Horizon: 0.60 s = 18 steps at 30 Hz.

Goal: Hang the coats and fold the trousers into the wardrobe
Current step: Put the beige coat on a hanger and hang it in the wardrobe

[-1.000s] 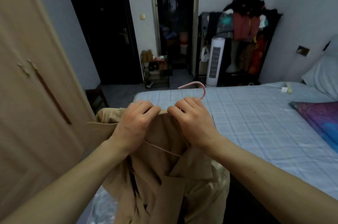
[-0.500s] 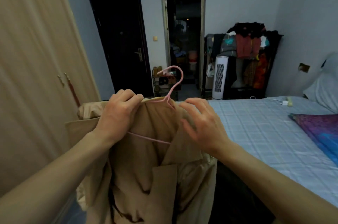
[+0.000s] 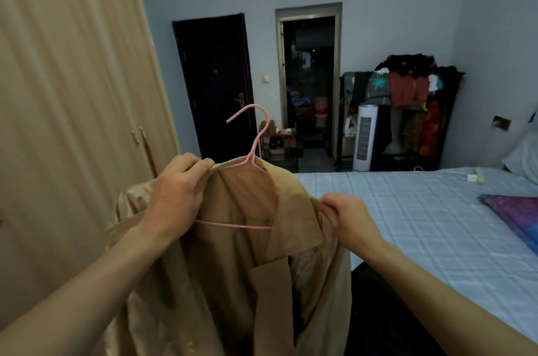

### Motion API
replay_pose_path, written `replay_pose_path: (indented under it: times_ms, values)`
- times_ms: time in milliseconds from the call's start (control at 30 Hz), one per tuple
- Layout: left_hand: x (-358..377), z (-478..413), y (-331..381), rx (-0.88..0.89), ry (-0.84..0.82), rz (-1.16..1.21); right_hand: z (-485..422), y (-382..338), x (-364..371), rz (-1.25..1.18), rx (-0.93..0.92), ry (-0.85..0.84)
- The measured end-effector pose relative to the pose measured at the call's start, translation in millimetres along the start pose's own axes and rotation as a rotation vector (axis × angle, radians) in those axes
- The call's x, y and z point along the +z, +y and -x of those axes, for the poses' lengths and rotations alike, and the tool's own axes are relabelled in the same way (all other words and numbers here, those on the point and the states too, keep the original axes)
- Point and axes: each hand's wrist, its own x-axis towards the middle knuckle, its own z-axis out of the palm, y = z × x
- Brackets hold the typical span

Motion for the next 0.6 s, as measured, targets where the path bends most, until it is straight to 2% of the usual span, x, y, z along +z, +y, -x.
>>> replay_pose_path:
  times_ms: [200, 433, 600]
  values:
    - [-52, 25, -37, -0.032, 0.052, 0.045, -8, -66, -5, -0.048, -0.148, 0.143]
    - [-95, 60, -54, -0.121, 0.162, 0.077, -8, -147, 1, -0.1, -0.266, 0.131]
    - [-107, 78, -50, -0.173, 0.173, 0.151, 2, -184, 16, -0.012, -0.286, 0.159]
